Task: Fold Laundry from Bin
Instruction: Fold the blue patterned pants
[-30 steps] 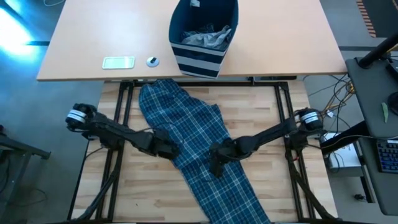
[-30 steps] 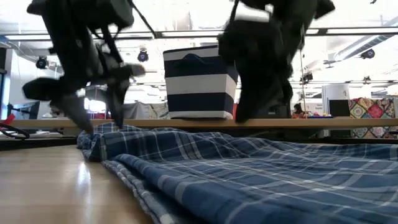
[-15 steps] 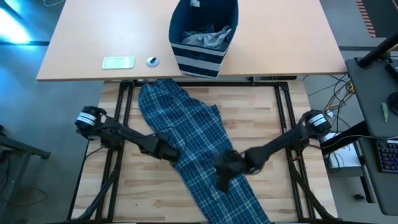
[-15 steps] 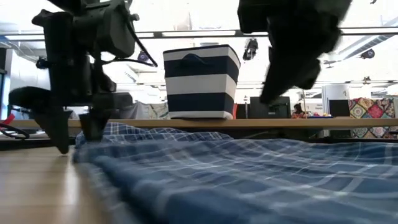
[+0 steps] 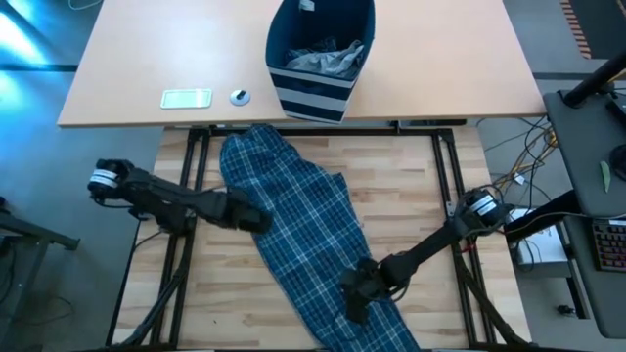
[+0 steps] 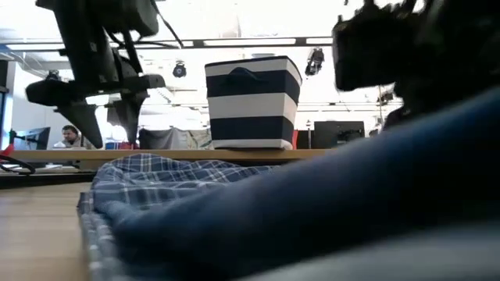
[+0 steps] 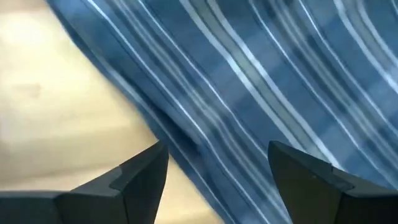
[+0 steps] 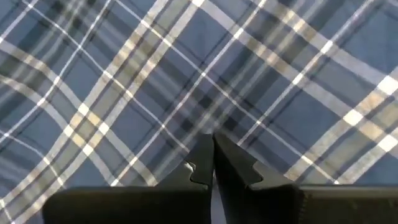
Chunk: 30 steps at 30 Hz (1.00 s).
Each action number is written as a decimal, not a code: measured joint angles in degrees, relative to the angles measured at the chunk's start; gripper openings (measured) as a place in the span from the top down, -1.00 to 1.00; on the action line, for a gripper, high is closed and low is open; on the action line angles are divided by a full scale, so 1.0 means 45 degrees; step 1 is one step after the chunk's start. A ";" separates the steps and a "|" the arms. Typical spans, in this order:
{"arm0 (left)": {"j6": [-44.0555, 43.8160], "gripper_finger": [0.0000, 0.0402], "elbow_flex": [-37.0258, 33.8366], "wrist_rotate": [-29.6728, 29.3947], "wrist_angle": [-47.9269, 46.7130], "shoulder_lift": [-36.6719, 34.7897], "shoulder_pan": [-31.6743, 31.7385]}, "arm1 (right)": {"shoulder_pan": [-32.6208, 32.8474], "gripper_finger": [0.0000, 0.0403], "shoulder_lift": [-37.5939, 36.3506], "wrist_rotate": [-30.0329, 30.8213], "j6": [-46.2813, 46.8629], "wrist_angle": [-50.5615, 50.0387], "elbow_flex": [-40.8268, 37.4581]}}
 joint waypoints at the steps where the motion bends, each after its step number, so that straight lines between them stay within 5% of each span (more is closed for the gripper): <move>1: 0.0200 -0.30 -0.0107 -0.0018 -0.0106 -0.0029 0.0383 | 0.0022 0.96 -0.0172 0.0004 -0.0014 -0.0081 0.0074; 11: 0.0313 -0.21 -0.2994 0.1370 0.1810 0.0034 0.2941 | -0.0002 0.96 -0.1224 0.1236 0.0025 -0.0055 0.0569; 23: 0.1569 -0.09 -0.2469 0.1040 0.0249 -0.1608 0.2870 | -0.0362 0.96 -0.1313 0.1282 -0.0076 0.0009 0.0572; 30: 0.0312 -0.09 -0.2179 0.0127 0.0710 -0.1425 0.1120 | -0.1698 0.96 -0.0906 0.1180 -0.0680 -0.0036 0.0244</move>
